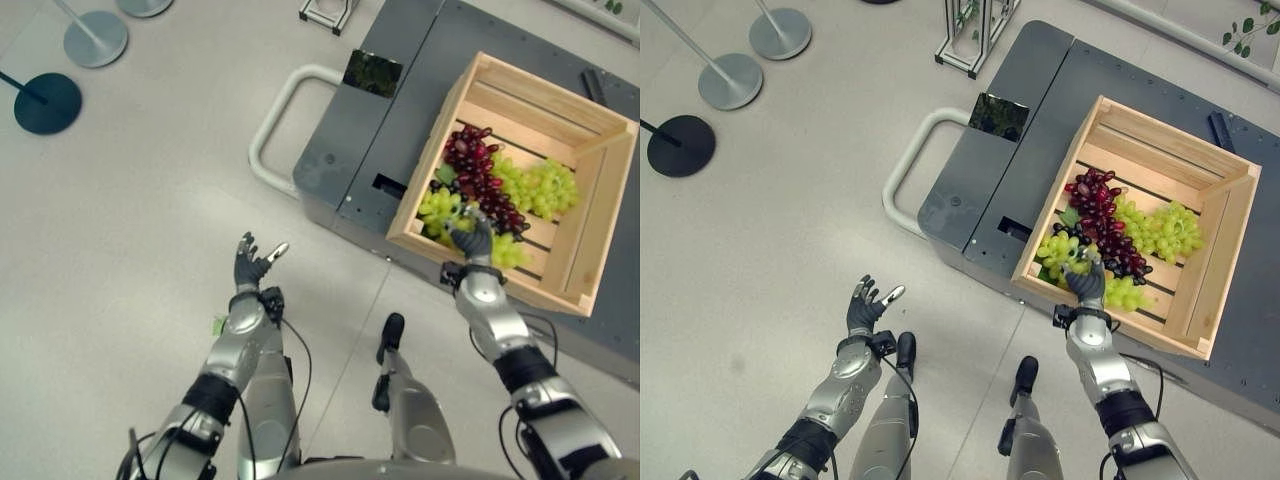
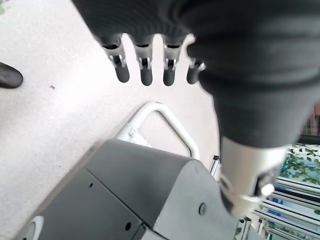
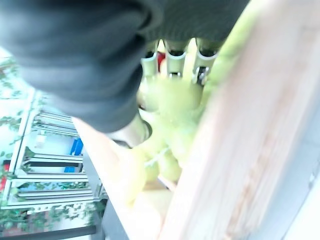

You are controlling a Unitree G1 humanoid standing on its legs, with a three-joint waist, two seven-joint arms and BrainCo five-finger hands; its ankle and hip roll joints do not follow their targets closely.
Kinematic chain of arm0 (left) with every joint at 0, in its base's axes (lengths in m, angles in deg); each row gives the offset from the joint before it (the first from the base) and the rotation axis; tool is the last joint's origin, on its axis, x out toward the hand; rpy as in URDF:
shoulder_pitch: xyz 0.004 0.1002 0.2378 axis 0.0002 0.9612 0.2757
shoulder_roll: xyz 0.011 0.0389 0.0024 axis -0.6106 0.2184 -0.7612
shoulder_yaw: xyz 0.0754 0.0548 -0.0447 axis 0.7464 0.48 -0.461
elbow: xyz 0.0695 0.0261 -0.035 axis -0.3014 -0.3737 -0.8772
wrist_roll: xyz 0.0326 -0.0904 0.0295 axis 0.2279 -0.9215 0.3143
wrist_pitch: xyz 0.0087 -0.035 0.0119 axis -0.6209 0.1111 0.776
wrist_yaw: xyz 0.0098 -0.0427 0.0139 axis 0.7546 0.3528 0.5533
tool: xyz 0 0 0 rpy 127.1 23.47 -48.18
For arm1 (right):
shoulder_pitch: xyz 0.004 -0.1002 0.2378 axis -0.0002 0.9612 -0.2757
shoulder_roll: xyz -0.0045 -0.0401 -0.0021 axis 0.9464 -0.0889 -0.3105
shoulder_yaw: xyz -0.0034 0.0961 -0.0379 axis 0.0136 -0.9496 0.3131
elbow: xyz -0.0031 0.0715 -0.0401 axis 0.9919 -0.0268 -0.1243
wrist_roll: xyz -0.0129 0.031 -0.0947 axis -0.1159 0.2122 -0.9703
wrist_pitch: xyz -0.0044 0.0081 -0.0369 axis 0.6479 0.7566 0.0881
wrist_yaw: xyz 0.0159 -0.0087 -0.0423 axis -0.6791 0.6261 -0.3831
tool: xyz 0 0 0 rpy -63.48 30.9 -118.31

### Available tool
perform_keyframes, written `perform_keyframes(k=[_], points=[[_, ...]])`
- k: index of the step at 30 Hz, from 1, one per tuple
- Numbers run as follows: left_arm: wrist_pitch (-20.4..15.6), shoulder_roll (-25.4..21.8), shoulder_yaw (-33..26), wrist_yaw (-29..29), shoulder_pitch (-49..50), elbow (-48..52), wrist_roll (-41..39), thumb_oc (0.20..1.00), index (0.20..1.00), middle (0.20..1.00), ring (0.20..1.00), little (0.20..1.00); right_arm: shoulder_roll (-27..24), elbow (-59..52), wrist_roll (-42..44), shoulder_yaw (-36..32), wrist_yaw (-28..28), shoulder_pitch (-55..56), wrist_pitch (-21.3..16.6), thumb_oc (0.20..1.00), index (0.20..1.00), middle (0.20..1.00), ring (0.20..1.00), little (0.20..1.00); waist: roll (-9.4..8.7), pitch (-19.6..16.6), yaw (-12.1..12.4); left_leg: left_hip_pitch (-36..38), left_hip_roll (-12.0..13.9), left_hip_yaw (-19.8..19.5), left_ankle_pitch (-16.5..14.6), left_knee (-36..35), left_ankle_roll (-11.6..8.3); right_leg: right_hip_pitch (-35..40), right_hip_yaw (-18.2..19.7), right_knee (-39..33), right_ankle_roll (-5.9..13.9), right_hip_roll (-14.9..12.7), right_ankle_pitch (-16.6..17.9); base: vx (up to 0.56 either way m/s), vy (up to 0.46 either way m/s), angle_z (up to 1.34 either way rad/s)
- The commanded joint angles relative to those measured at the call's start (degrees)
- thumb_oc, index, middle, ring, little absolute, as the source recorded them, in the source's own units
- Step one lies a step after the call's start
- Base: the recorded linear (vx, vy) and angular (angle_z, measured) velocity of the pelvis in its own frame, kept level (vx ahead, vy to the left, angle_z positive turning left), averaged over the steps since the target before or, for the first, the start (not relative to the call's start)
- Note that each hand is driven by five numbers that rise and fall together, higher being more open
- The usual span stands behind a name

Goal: Pick up the fruits from the basket on one side to the basket on the other side

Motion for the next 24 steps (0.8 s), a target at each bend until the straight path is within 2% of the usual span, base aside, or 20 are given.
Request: perform_keyframes(k=[1,8,19,22,23,24], points=[[-0.61,-1.41,-1.75,2.91,-0.63,4.07,2.75,1.0,1.0,1.0,1.0,1.0,0.74,-8.32,6.25,-2.13,-4.52,2.16,-3.43,0.2,0.2,0.2,0.2,0.2,-1.71,0.51,-0.67,-0.22,-1.3,1.48,-3.3,1.4,-0.22,0.09,2.52,7.82,3.48,-4.68,-11.3,0.01,-0.004,-0.07],[-0.35,-2.16,-2.68,5.48,0.82,6.29,3.9,1.0,1.0,1.0,1.0,1.0,-0.98,-14.8,7.56,-5.34,-7.01,4.63,-3.99,0.2,0.2,0.2,0.2,0.2,-1.7,-1.44,-1.19,1.75,-1.32,2.18,-3.94,1.29,-0.03,1.4,2.81,8.27,3.77,-5.24,-11.51,0.02,0.0,-0.04],[0.34,-2.38,-3.1,8.71,2.47,7.21,5.46,1.0,1.0,1.0,1.0,1.0,-2.24,-17.75,9.49,-5.75,-10.44,5.05,-2.83,0.2,0.2,0.2,0.2,0.2,-1.56,-4.68,-1.31,3.24,-1.64,2.88,-5.17,1.8,0.27,2.31,3.58,8.56,3.97,-5.86,-11.53,0.01,-0.001,-0.02],[0.45,-2.31,-2.96,9.03,2.83,7.01,5.43,1.0,1.0,1.0,1.0,1.0,-2.92,-17.4,7.73,-5.85,-10.43,5.14,-2.21,0.2,0.2,0.2,0.2,0.2,-1.58,-5.1,-1.29,3.43,-1.72,2.89,-5.45,2.0,0.37,2.48,3.7,8.74,4.0,-5.99,-11.68,0.01,0.001,-0.06],[0.56,-2.19,-2.88,9.33,2.99,7.0,5.63,1.0,1.0,1.0,1.0,1.0,-4.38,-16.44,3.79,-5.83,-9.68,4.71,-0.76,0.2,0.2,0.2,0.2,0.2,-1.58,-5.42,-1.27,3.5,-1.84,2.93,-5.62,2.14,0.45,2.62,3.73,8.81,4.07,-6.12,-11.68,0.0,0.0,0.0],[0.53,-2.15,-2.8,9.16,3.02,7.16,5.52,1.0,1.0,1.0,1.0,1.0,-6.23,-14.63,-2.22,-5.85,-7.73,3.85,0.98,0.529,0.529,0.529,0.529,0.529,-1.56,-5.58,-1.2,3.36,-1.92,2.86,-5.66,2.35,0.47,2.61,3.86,8.86,4.11,-6.19,-11.74,0.0,0.0,0.0]])
